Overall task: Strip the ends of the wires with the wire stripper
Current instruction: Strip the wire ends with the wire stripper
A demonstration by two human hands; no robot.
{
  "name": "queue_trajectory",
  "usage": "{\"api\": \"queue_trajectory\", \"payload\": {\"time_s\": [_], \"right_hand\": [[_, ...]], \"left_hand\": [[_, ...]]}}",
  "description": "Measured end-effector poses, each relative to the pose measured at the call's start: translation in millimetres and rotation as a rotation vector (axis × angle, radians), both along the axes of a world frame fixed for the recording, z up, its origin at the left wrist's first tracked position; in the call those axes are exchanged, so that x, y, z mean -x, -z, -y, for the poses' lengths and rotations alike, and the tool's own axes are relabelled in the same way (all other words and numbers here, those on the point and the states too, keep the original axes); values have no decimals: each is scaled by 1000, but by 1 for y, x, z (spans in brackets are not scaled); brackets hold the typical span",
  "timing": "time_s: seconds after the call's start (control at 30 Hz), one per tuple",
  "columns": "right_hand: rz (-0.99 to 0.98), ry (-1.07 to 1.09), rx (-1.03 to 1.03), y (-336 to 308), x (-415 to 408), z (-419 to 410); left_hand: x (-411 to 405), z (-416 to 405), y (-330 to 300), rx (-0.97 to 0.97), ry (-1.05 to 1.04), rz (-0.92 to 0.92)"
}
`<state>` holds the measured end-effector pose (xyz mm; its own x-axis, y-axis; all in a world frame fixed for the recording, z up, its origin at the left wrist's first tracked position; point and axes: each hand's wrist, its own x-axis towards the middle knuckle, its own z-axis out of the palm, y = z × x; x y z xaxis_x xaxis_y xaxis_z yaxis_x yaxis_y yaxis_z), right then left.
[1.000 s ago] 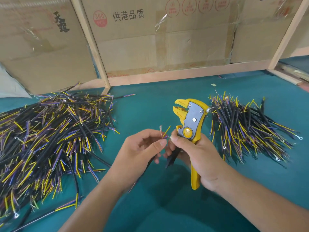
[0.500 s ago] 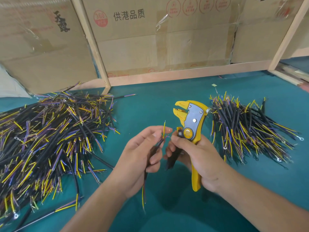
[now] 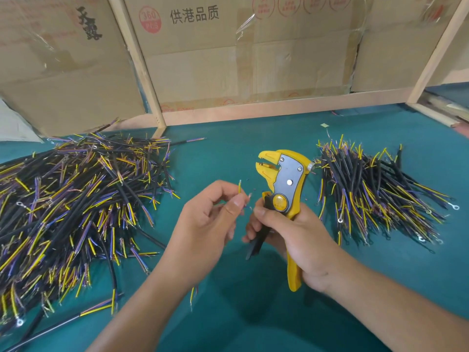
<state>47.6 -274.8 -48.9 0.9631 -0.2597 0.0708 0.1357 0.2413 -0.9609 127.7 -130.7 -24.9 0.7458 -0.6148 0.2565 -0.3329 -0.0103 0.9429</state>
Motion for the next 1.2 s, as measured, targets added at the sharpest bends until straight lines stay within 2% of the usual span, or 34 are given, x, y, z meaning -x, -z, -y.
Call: {"api": "queue_trajectory", "payload": {"time_s": [0.07, 0.17, 0.33, 0.57, 0.77, 0.93, 1.2], "right_hand": [[4, -10, 18, 0, 0, -1], [8, -21, 36, 1, 2, -2], [-1, -34, 12, 0, 1, -3], [-52, -83, -31, -1, 2, -3], [-173, -262, -185, -11, 5, 1], [-256, -445, -142, -14, 11, -1], [-201, -495, -213, -14, 14, -5]], "left_hand": [[3, 4, 2, -6, -57, -21], [6, 5, 5, -71, -141, 41], [4, 3, 0, -46, -194, 79], [-8, -6, -9, 39, -201, 53], [-12, -11, -15, 150, -177, -22], [-10, -10, -16, 174, -151, -29], [-9, -10, -17, 198, -124, -27]]}}
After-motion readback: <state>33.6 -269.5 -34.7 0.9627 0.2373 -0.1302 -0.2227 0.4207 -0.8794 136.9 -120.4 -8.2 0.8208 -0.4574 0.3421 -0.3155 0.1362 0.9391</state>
